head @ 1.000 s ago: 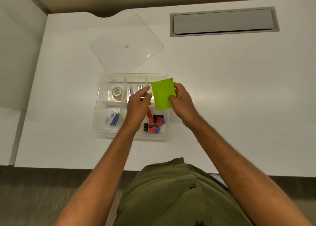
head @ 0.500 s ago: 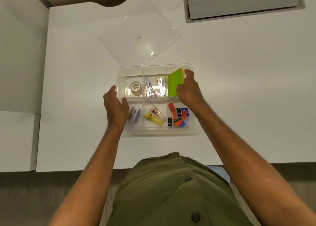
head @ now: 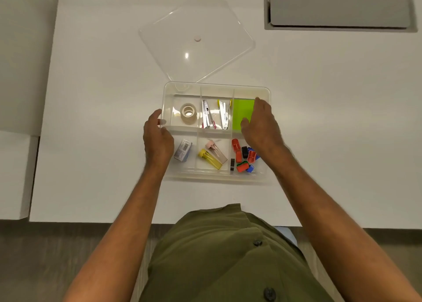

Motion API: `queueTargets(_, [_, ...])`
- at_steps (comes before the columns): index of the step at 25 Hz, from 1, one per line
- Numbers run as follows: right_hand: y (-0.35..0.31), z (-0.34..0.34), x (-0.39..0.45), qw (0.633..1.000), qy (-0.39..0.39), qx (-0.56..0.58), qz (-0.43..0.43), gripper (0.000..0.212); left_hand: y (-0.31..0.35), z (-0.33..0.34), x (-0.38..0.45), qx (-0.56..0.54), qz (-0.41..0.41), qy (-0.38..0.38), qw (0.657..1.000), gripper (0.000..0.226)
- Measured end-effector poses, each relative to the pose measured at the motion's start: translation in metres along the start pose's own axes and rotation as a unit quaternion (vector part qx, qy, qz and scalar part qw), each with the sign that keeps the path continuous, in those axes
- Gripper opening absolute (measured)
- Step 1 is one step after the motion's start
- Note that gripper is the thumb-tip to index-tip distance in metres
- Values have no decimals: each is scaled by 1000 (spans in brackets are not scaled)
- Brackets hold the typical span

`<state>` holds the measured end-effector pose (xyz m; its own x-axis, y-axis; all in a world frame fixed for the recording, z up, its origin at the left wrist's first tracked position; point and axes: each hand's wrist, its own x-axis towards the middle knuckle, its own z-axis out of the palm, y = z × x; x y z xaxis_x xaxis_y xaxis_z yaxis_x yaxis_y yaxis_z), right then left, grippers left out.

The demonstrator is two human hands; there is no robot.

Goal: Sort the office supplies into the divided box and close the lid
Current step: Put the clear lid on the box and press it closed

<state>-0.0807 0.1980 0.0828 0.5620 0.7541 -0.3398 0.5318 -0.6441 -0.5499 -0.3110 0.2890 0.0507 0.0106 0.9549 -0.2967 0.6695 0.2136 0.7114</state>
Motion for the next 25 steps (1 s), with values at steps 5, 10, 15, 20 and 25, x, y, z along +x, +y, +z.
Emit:
queueTargets(5, [-11,-32,30,995,69,10,-78,44,4,-6,14,-73,-54,10,996,41])
queueTargets(10, [-17,-37,115,996,48,36,-62,47,29,-17,73,-111,-73,37,990,36])
queueTargets(15, [-33,-24,188,998,-17,50,-21,77,57,-9,141,-137,-110,-27,984,44])
queueTargets(20, [-30,-11,230,1000,-1,23,5,79,75,9,172,-177,-141,-71,971,46])
queueTargets(25, [-20,-2,242,998,25,47,35,72,74,17,183,-283,-187,-63,939,23])
